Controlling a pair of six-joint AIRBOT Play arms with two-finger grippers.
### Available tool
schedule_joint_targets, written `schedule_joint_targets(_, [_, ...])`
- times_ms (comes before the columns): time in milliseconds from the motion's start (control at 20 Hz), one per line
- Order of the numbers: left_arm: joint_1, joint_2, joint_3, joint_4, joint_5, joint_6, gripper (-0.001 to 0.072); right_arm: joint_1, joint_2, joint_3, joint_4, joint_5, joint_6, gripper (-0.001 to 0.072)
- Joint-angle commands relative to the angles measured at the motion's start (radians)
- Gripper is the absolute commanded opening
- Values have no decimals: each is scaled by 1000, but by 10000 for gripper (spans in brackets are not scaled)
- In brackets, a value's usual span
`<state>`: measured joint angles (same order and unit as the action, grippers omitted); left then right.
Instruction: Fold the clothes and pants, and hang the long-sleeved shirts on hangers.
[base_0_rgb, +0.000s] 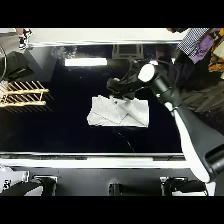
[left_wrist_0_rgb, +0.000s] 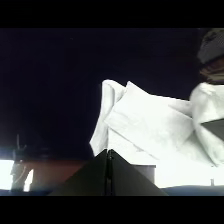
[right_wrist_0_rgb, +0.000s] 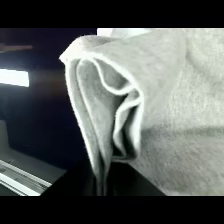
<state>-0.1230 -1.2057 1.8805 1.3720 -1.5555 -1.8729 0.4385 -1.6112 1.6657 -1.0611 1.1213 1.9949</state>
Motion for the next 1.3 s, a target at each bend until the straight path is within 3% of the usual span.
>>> schedule_joint_targets(0, [10,7,-1,28,-12,15,19,60,-71,0,6,-77,38,33])
schedule_joint_targets(450, [10,6,-6,29,-11,19,20,109,-169,0,39,-137,56,45])
schedule_joint_targets(600, [10,5,-6,29,-11,19,20,109,-172,1,95,-145,36,204])
schedule_joint_targets(700, [10,2,-6,38,-10,18,20,109,-167,1,207,-137,-53,281])
schedule_joint_targets(800, [10,-2,-6,40,-6,18,20,109,-159,1,276,-104,-102,413])
schedule_joint_targets(1050, [10,-11,-6,39,-6,18,20,63,-99,1,264,-37,-123,436])
schedule_joint_targets(1250, [10,-11,-6,39,-8,18,20,-148,21,1,240,80,-180,439])
